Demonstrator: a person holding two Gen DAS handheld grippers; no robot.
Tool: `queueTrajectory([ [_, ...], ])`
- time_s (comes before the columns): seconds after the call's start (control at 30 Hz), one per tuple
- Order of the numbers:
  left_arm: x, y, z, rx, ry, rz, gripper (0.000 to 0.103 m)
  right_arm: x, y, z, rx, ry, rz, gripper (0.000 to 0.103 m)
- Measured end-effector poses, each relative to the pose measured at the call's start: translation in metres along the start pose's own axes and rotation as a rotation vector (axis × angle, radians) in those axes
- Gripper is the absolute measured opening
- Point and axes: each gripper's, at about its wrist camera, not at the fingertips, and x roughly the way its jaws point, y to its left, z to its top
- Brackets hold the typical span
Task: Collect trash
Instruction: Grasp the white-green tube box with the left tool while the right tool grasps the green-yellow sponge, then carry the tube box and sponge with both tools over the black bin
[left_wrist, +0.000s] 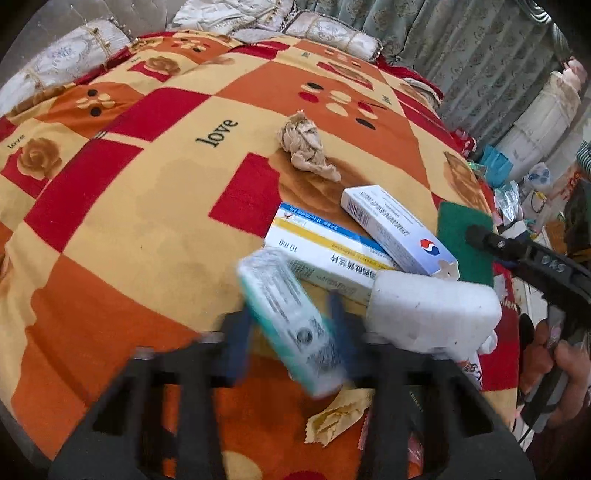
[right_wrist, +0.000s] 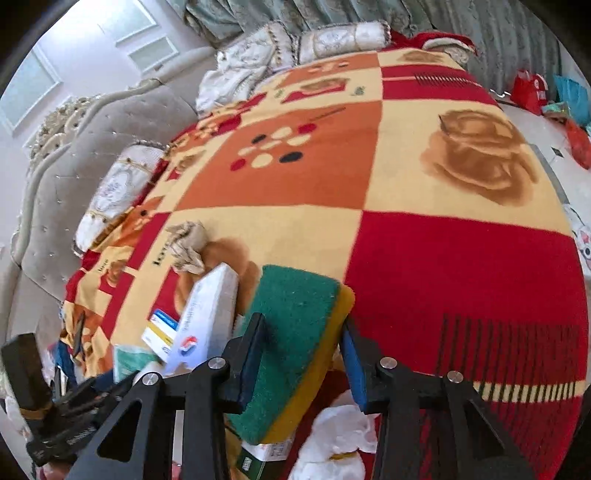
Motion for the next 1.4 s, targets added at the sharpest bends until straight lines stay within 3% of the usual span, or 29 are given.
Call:
queueTrajectory([
  [0.13, -0.016, 0.003, 0.003, -0.008, -0.025, -0.023, 0.017, -0.028, 0.011, 0.004, -0.035, -0.071, 0.012, 0.026],
  [0.4, -0.069, -0.015, 0.005, 0.05, -0.118, -0.07, 0.017, -0.092, 0.027, -0.007, -0.085, -0.163, 0.009, 0.025],
  [0.87, -0.076, -0.115, -0.028, 0.253, -0.104, -0.114, 0.017, -0.127, -0.009, -0.08, -0.032, -0.107, -0.061, 0.025],
  [1.4, -0.069, -0.191, -0.055, 0.381, -0.071, -0.168, 0.017, -0.162, -0.051, -0.114, 0.055, -0.135, -0.122, 0.025],
])
